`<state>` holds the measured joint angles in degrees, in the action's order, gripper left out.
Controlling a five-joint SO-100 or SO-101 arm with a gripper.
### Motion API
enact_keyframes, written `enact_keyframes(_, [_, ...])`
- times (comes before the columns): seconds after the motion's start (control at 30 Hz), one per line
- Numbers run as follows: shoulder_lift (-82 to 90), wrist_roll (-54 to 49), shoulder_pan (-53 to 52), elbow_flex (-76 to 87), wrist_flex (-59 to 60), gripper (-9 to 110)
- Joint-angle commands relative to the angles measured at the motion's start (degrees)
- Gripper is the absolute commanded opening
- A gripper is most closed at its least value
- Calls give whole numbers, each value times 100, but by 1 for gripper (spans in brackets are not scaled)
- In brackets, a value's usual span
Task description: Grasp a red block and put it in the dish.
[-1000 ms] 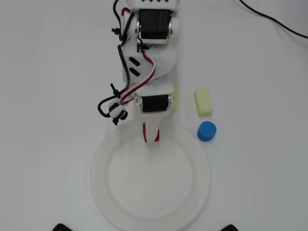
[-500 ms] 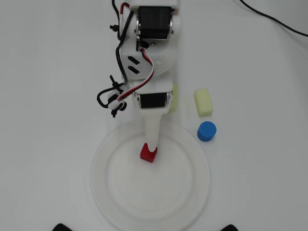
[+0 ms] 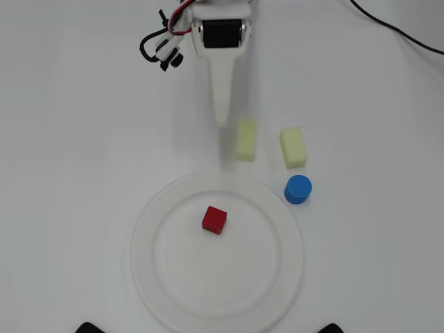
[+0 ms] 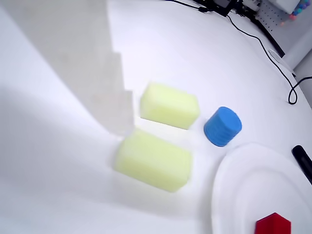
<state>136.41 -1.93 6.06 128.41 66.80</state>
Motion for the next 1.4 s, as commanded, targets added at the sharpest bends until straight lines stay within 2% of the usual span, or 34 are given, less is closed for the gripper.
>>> enact_keyframes(0.0, [1854, -123, -114, 1151, -149, 38])
enact_keyframes(0.2, [3946, -290, -360, 2962, -149, 38])
enact_keyframes(0.4, [5133, -264, -88, 3788, 562, 37])
enact_keyframes(0.53, [6047, -272, 105, 4377, 879, 31])
enact_keyframes(0.73, [6126, -229, 62, 4808, 800, 23])
enact_keyframes(0.87, [6126, -158, 62, 4983, 773, 2])
enact_keyframes(0.9, [6126, -176, 70, 5036, 756, 0])
enact_keyframes(1.37, [6135, -466, 97, 5440, 562, 0])
